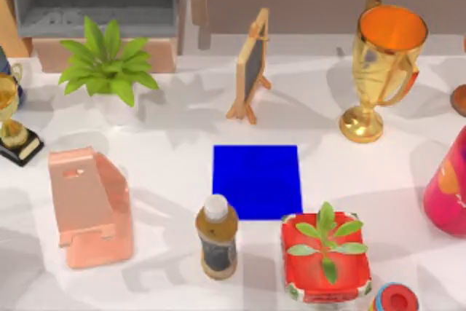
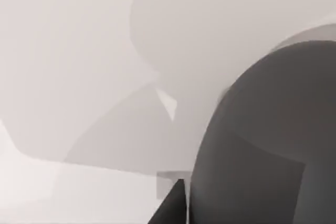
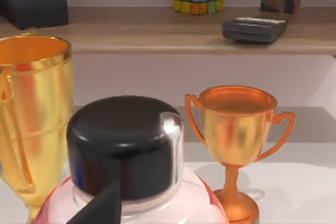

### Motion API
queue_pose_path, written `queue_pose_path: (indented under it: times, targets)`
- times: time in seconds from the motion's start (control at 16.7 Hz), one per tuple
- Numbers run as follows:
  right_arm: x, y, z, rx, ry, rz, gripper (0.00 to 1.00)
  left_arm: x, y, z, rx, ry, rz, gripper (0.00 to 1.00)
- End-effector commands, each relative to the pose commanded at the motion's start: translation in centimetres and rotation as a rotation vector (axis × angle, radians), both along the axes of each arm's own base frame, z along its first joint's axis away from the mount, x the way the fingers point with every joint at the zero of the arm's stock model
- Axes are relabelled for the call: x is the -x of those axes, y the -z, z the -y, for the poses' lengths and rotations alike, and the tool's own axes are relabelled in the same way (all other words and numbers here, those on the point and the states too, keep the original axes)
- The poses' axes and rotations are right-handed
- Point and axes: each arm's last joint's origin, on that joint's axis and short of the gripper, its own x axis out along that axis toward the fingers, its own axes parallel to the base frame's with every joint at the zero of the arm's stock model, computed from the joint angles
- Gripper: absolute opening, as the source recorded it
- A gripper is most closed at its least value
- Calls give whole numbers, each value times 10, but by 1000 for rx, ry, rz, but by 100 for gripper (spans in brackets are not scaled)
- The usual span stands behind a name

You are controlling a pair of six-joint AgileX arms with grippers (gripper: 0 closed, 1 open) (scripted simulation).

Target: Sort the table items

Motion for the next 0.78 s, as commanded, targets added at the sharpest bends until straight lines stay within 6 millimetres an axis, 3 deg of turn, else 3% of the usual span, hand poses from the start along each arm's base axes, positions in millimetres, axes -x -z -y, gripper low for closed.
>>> queue_pose_path:
  times: [0.54,0.78]
  targets:
    - [0,0,0,0,0,0,100,2,-83,1,7,-3,-15,0]
    - [0,0,0,0,0,0,100,3,-90,1,4,-4,-9,0]
